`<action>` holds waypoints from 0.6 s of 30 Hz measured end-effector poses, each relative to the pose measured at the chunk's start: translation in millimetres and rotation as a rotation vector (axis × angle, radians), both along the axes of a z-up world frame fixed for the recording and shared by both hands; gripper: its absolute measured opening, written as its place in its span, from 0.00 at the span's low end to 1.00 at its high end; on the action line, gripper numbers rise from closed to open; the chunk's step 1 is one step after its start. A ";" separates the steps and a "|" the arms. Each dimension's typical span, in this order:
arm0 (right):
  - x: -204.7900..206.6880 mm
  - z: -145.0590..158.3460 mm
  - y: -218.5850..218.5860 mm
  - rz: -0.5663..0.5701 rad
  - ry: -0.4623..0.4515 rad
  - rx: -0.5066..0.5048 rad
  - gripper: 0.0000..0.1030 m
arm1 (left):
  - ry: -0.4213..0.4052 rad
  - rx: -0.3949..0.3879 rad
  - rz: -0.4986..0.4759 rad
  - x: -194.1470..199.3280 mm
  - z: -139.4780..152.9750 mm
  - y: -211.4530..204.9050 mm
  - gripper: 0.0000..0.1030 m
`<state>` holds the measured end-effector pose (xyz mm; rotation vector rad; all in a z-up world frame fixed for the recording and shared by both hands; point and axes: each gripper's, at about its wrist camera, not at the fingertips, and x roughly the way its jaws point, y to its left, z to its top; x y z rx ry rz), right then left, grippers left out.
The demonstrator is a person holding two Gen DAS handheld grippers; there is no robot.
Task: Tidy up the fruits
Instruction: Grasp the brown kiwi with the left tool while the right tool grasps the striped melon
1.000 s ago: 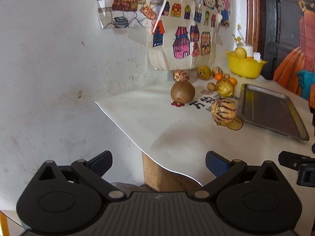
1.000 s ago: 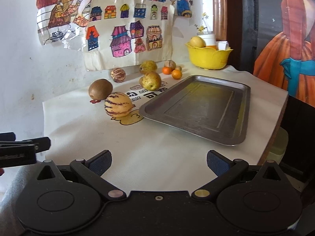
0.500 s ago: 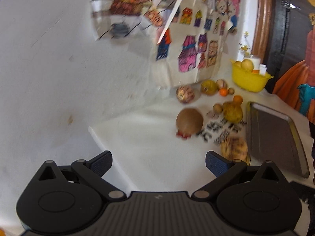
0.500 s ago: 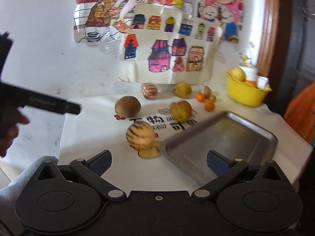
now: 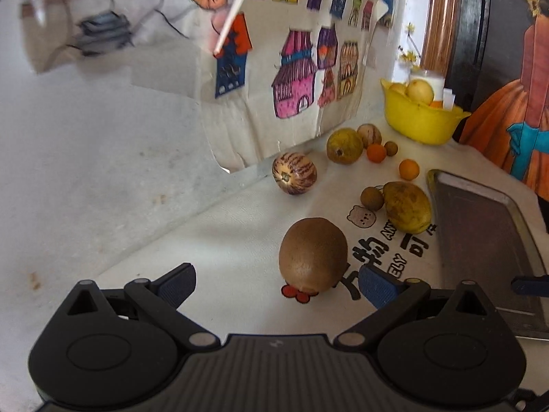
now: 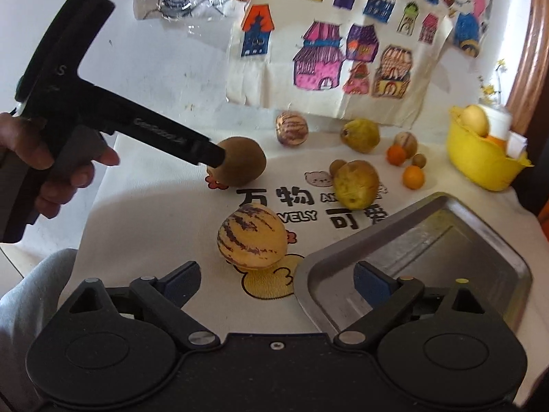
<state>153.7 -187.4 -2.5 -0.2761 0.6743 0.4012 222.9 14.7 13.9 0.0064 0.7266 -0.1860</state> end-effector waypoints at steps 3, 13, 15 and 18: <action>12.1 -5.7 4.0 0.006 0.018 -0.001 0.88 | 0.006 -0.012 -0.028 10.1 -6.3 -1.3 1.00; 33.0 -15.6 18.7 0.045 0.050 0.000 0.79 | 0.037 -0.075 -0.063 31.3 -16.7 -2.8 0.95; 34.1 -16.9 21.3 0.056 0.049 -0.007 0.76 | 0.044 -0.085 -0.070 33.4 -18.1 -3.4 0.92; 34.9 -18.1 24.1 0.072 0.042 -0.019 0.73 | 0.052 -0.092 -0.078 35.8 -20.1 -5.0 0.86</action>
